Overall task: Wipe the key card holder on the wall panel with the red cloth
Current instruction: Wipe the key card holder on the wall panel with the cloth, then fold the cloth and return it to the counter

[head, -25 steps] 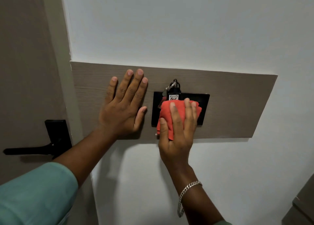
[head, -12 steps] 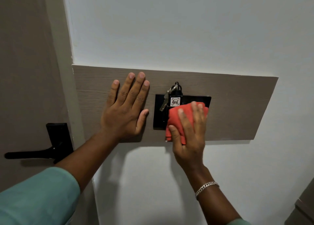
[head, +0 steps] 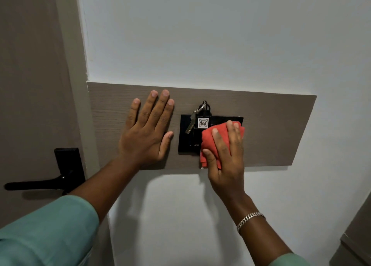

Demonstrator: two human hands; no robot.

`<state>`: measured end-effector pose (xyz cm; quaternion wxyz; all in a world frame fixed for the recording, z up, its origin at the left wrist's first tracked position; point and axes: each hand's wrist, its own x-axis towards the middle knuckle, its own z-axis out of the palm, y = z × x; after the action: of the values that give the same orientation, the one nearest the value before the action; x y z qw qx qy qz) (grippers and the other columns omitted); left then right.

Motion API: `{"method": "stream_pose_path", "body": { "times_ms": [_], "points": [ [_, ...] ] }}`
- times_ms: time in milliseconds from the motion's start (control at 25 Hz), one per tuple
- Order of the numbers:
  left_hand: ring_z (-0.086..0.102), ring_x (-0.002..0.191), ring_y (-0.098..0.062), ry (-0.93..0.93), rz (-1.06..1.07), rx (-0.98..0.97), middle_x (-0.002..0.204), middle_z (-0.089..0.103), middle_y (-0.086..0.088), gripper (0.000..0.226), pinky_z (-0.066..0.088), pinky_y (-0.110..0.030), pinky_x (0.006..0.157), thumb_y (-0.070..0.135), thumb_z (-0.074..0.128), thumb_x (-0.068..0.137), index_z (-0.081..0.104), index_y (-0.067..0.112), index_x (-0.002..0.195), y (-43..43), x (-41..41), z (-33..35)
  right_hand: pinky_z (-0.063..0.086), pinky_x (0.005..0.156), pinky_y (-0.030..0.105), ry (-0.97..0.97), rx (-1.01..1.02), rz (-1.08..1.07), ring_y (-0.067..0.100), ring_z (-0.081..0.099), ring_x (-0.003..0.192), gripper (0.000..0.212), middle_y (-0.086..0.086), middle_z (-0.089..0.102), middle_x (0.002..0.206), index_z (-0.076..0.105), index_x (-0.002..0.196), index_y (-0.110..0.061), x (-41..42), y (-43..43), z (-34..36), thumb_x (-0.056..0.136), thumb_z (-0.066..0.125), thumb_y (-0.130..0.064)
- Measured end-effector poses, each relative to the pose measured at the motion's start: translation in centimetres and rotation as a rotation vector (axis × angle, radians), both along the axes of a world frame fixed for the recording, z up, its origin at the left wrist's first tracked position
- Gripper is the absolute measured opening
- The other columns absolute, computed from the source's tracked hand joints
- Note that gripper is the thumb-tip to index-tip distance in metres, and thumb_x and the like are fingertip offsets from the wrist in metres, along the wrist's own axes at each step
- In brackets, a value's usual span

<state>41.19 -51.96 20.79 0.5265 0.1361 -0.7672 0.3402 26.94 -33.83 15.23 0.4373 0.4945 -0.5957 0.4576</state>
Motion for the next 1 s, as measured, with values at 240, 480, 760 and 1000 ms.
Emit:
{"method": "stream_pose_path", "body": {
  "times_ms": [240,480,760,1000],
  "points": [
    [0.007,0.155,-0.030,-0.038,-0.109,0.305,0.166,0.015,-0.017,0.076,0.007,-0.053,0.124,0.041,0.042,0.093,0.022,0.004,0.156,4.1,0.8,0.4,0.033,0.116,0.067,0.003,0.183,-0.014,0.038,0.019,0.154,0.052,0.024,0.028,0.160,0.038,0.149,-0.014,2.7,0.4,-0.6,0.102,0.053,-0.029],
    [0.062,0.090,-0.026,0.393,-0.793,1.369,0.102,0.064,-0.009,0.036,0.057,-0.037,0.077,0.040,0.061,0.093,0.055,0.011,0.114,14.8,1.1,-4.0,0.036,0.123,0.042,-0.250,0.228,0.239,0.017,0.018,0.156,0.072,-0.011,0.016,0.166,0.016,0.155,-0.037,4.2,4.0,-0.4,0.097,0.059,-0.027],
    [0.074,0.085,-0.018,0.103,-1.238,1.905,0.101,0.075,-0.006,0.040,0.055,-0.021,0.058,0.035,0.066,0.088,0.066,0.015,0.123,19.1,-1.5,-3.9,0.042,0.107,0.010,-0.674,0.177,0.504,-0.002,0.041,0.141,0.076,-0.013,0.035,0.159,0.023,0.153,-0.034,3.9,10.8,0.1,0.088,0.063,-0.027],
    [0.074,0.092,-0.025,-0.001,-1.311,2.068,0.100,0.077,-0.006,0.035,0.063,-0.040,0.075,0.034,0.070,0.080,0.069,0.018,0.111,27.8,-10.0,-6.8,0.056,0.100,0.044,-1.414,0.041,0.504,0.022,0.069,0.114,0.084,0.012,0.063,0.137,0.038,0.144,-0.020,-4.4,22.9,-2.2,0.073,0.083,-0.028]
  ]
}}
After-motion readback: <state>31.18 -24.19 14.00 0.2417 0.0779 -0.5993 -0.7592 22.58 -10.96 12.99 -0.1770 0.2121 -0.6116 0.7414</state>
